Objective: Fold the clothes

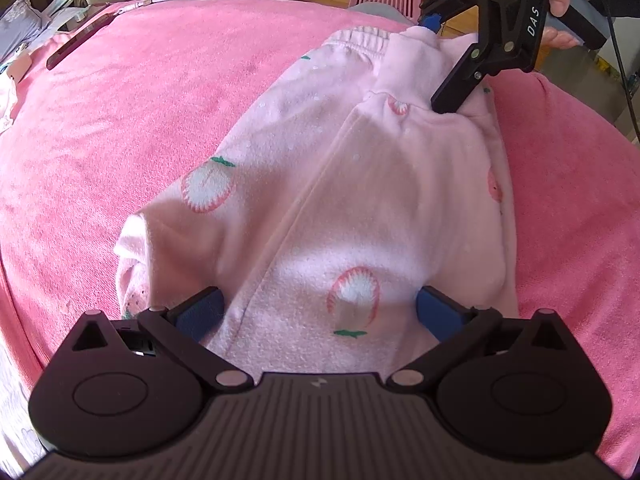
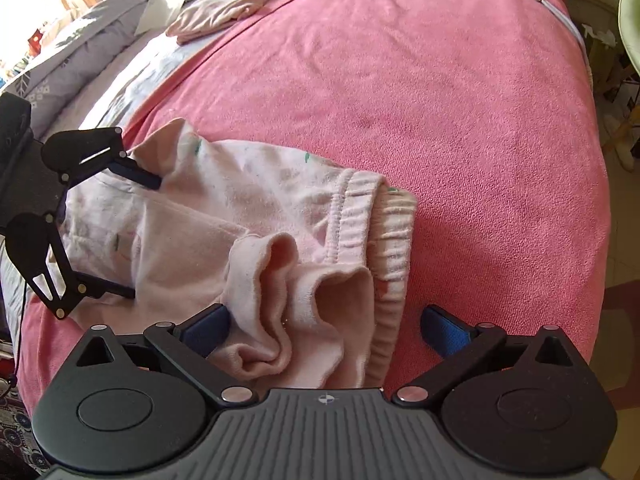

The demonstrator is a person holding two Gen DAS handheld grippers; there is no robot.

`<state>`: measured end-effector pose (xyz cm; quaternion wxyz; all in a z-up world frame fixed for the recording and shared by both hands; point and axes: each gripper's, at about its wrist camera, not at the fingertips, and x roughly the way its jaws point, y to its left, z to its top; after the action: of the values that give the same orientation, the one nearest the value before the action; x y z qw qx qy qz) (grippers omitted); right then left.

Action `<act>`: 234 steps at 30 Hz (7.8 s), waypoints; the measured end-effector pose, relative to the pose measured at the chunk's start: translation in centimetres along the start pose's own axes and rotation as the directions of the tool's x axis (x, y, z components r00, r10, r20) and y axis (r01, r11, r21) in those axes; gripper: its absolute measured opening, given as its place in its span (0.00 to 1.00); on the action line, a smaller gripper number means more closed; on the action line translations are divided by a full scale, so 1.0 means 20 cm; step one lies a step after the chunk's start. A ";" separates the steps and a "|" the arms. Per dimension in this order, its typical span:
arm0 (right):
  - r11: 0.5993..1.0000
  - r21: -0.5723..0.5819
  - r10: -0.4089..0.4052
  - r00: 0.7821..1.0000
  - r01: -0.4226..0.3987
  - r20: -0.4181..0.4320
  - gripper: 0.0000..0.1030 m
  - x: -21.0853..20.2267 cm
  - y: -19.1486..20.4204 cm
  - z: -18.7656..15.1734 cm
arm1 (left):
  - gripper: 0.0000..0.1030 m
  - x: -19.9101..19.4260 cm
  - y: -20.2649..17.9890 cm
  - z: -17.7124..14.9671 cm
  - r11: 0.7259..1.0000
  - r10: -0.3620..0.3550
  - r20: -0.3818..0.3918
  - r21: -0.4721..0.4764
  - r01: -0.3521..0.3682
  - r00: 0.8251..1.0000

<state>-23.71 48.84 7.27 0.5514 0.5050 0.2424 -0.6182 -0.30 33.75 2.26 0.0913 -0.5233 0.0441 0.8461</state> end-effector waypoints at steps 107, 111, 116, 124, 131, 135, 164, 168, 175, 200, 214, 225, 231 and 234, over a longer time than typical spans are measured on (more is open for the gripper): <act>0.724 -0.521 -0.274 0.881 0.453 0.385 0.76 0.07 1.04 -0.45 | 0.99 -0.77 -0.81 -1.02 0.238 0.387 -0.315 -0.873 -0.425 0.866; 0.685 -0.553 -0.297 0.875 0.474 0.382 0.66 0.12 1.05 -0.44 | 0.99 -0.77 -0.77 -1.02 0.268 0.390 -0.302 -0.867 -0.421 0.870; 0.893 -0.254 -0.286 0.904 0.372 0.318 0.62 0.03 0.90 -0.30 | 0.99 -0.78 -0.76 -1.04 0.285 0.385 -0.291 -0.865 -0.413 0.876; 0.865 0.172 -0.501 0.826 0.471 0.259 0.79 0.02 0.65 -0.31 | 0.99 -0.78 -0.74 -1.09 0.283 0.370 -0.282 -0.873 -0.396 0.885; 0.704 0.707 -0.380 0.878 0.069 0.292 0.87 0.01 0.27 -0.43 | 0.99 -0.78 -0.73 -1.10 0.287 0.368 -0.276 -0.875 -0.391 0.888; 0.675 0.737 -0.323 0.897 -0.004 0.301 0.49 -0.02 0.23 -0.36 | 0.99 -0.78 -0.73 -1.11 0.282 0.371 -0.281 -0.874 -0.396 0.885; 0.551 -0.505 -0.318 0.727 0.664 0.609 0.87 0.45 1.69 -0.23 | 0.99 -0.90 -0.73 -1.41 0.108 0.375 -0.301 -0.925 -0.364 0.877; 0.714 -0.444 -0.381 0.832 0.542 0.403 0.44 0.55 1.56 -0.03 | 0.99 -0.91 -0.72 -1.41 0.122 0.377 -0.300 -0.922 -0.368 0.876; 0.790 -0.359 -0.268 0.807 0.497 0.526 0.31 0.17 1.68 -0.04 | 0.99 -0.92 -0.71 -1.45 0.108 0.380 -0.301 -0.924 -0.366 0.874; 0.725 -0.675 -0.088 0.991 0.135 0.104 0.50 0.34 1.37 -0.10 | 0.98 -1.03 -0.76 -1.08 0.097 0.518 -0.353 -0.881 -0.464 0.779; 0.378 -0.926 -0.063 0.998 0.019 -0.005 0.77 -0.14 0.95 -0.16 | 0.99 -0.63 -1.29 -0.10 -0.034 0.497 -0.446 -0.867 -0.496 0.745; 0.081 -0.997 -0.094 0.995 -0.009 -0.016 0.81 -0.08 1.01 -0.13 | 0.99 -0.55 -1.27 0.14 -0.005 0.533 -0.435 -0.859 -0.512 0.726; 0.084 -0.993 0.084 0.993 -0.088 -0.081 0.83 -0.07 1.11 0.01 | 0.99 -0.68 -1.12 0.01 -0.061 0.594 -0.494 -0.815 -0.577 0.635; 0.032 -0.987 0.191 0.970 -0.160 -0.151 0.74 -0.01 1.10 0.14 | 0.97 -0.72 -1.02 -0.03 -0.062 0.635 -0.495 -0.798 -0.599 0.594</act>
<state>-4.25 40.46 14.08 0.8201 0.0078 0.5297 -0.2164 10.63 52.12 15.38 -0.6176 -0.3776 -0.2202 0.6538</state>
